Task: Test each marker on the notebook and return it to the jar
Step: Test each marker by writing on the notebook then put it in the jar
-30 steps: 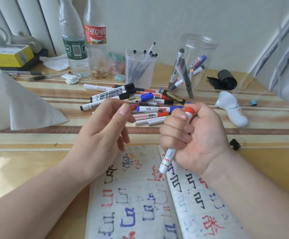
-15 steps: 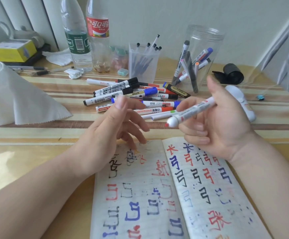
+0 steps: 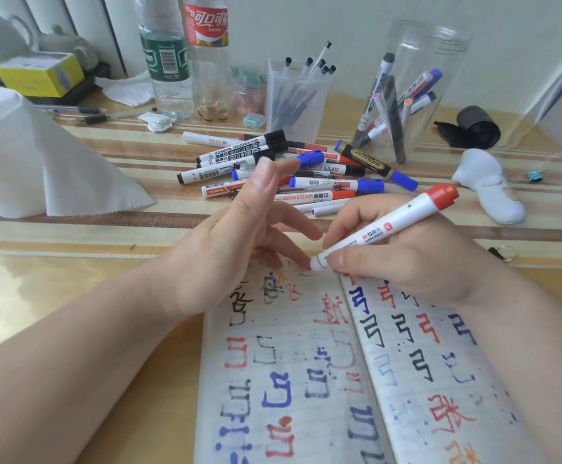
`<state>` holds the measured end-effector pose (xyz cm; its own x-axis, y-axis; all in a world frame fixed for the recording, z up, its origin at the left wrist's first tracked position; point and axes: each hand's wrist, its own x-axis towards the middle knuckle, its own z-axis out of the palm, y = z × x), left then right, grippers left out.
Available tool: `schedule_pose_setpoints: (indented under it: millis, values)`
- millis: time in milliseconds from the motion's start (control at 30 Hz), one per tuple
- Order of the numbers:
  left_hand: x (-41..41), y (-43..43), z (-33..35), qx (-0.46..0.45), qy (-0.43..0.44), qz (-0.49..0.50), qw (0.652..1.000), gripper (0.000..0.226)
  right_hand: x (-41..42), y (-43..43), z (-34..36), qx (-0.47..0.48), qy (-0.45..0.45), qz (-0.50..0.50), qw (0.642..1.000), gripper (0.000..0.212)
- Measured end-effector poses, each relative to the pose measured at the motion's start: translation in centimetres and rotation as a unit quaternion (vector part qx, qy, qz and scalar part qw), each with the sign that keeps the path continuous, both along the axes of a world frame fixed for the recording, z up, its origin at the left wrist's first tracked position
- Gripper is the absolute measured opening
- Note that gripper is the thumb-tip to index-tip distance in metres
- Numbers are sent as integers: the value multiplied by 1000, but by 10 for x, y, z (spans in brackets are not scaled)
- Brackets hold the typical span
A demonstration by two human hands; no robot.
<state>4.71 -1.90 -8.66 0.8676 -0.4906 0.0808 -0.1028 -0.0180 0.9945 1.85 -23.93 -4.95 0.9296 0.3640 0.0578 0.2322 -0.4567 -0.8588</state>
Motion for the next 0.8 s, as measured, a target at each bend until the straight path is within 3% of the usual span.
schedule_pose_setpoints:
  millis: [567,800]
  values:
    - [-3,-5,3,0,17,21,1000,88,-5,10,6,-106,-31,-9,994,4]
    - [-3,-5,3,-1,19,27,999,88,-4,10,6,-103,-25,-23,994,13]
